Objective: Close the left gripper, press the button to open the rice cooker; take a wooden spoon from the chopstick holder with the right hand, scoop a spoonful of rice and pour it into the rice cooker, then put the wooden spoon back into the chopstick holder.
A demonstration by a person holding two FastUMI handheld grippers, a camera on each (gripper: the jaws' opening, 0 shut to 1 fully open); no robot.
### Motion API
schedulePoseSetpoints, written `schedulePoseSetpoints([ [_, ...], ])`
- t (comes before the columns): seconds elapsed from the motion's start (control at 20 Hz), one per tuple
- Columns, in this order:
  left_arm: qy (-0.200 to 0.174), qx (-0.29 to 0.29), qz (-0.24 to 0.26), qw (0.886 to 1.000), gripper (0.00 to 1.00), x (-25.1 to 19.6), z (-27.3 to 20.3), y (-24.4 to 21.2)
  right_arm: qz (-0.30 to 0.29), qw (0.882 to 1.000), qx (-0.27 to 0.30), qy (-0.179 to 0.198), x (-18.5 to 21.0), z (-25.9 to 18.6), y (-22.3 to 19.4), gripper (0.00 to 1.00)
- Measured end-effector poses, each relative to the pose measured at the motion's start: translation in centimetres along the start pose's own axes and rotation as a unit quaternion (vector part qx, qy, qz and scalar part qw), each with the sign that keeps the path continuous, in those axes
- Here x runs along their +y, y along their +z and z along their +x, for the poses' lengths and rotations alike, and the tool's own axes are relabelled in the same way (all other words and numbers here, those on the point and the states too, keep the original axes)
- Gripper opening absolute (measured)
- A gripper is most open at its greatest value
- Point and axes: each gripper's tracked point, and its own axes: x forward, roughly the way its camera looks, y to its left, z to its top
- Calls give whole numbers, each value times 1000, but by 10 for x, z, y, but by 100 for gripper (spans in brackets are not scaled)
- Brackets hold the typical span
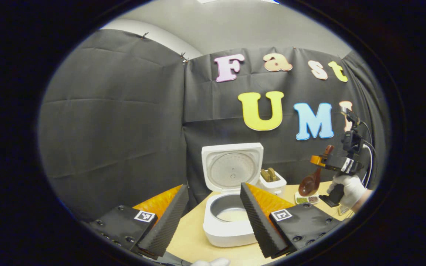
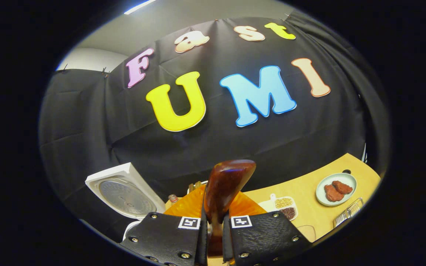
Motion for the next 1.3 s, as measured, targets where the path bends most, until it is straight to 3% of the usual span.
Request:
schedulePoseSetpoints([
  [0.4, -63, -14, -6, 998, 97, -81, -6, 12, -11, 996, -26, -88, -152, -28, 26, 16],
  [0.8, -90, -4, -3, 996, 97, -137, -5, 11, -3, 985, -16, -172, -301, -71, 16, 16],
  [0.95, -93, -2, 9, 996, 97, -152, -7, 12, 13, 982, -7, -188, -330, -77, 2, 16],
  [1.3, -102, 1, 33, 994, 97, -171, -13, 12, 21, 981, 32, -191, -350, -77, -51, 16],
])
